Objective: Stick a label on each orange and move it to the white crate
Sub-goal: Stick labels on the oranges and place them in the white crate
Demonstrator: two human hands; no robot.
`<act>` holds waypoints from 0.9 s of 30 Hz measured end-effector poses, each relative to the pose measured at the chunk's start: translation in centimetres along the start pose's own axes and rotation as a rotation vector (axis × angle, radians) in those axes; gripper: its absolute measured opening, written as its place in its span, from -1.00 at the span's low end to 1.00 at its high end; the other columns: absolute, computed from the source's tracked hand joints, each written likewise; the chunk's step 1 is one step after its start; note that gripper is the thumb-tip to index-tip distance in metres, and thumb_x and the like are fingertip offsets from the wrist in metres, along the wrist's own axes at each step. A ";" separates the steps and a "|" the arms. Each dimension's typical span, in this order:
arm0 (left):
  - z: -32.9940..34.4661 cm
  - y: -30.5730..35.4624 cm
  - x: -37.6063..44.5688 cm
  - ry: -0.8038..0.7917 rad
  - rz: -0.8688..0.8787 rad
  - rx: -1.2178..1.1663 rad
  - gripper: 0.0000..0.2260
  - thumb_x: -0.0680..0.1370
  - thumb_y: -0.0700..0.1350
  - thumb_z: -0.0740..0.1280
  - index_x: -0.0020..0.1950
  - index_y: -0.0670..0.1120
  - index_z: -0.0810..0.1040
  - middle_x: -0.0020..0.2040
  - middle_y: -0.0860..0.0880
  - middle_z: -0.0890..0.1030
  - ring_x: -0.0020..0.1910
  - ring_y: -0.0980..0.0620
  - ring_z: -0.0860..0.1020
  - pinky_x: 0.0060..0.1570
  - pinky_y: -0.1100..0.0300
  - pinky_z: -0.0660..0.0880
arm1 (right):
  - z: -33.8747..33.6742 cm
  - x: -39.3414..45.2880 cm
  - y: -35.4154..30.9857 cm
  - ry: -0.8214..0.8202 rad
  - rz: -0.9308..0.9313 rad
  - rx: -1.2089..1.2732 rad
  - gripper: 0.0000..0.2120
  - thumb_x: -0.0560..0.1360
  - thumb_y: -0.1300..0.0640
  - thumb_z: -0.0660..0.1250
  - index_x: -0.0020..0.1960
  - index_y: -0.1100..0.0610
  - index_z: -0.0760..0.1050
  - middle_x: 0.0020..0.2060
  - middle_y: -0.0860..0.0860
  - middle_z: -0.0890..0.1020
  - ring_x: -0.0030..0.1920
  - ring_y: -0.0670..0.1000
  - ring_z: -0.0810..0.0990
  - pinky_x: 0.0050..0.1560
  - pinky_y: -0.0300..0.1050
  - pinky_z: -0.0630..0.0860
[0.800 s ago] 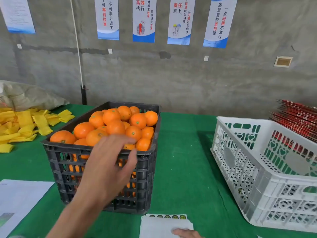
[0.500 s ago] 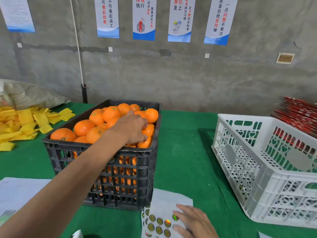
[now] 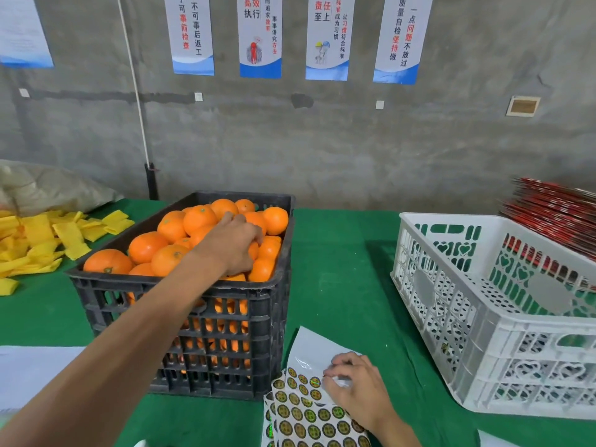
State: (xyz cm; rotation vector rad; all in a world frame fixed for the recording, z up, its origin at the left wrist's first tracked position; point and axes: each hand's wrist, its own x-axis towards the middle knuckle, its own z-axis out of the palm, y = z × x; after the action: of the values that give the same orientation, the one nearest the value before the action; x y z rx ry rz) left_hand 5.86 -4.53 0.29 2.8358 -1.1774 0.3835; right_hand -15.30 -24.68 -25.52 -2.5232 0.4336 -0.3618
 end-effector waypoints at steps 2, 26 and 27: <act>-0.2 0.0 -0.4 0.086 0.003 -0.064 -0.41 0.41 0.05 0.57 0.42 0.05 0.49 0.30 -0.13 0.44 0.27 -0.16 0.32 0.31 -0.03 0.35 | 0.3 0.1 -0.1 0.009 0.016 0.031 -0.79 0.49 -0.25 0.34 -0.02 -0.20 0.68 0.04 -0.36 0.52 0.18 -0.26 0.40 0.34 -0.09 0.36; 21.5 16.2 -7.2 0.060 -0.482 -1.365 -0.59 0.56 -0.06 0.48 0.32 0.20 0.43 0.32 -0.01 0.42 0.20 -0.01 0.53 0.20 0.11 0.40 | -0.2 -1.5 2.1 0.002 0.037 -0.083 -0.54 0.54 -0.28 0.29 0.35 -0.12 0.51 0.33 -0.30 0.40 0.33 -0.20 0.31 0.40 -0.13 0.26; 22.6 16.0 -7.6 0.053 -0.522 -1.386 -0.60 0.57 -0.05 0.48 0.33 0.20 0.43 0.33 -0.02 0.44 0.18 0.01 0.53 0.20 0.10 0.39 | -0.2 -1.4 2.2 -0.012 0.019 -0.110 -0.45 0.53 -0.34 0.25 0.42 -0.10 0.47 0.37 -0.29 0.37 0.34 -0.19 0.29 0.40 -0.14 0.24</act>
State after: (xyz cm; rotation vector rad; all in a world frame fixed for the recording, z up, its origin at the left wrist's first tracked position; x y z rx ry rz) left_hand -5.84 -13.77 -24.29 1.7110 -0.3208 -0.3024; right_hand -17.16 -26.06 -26.80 -2.6245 0.4842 -0.3239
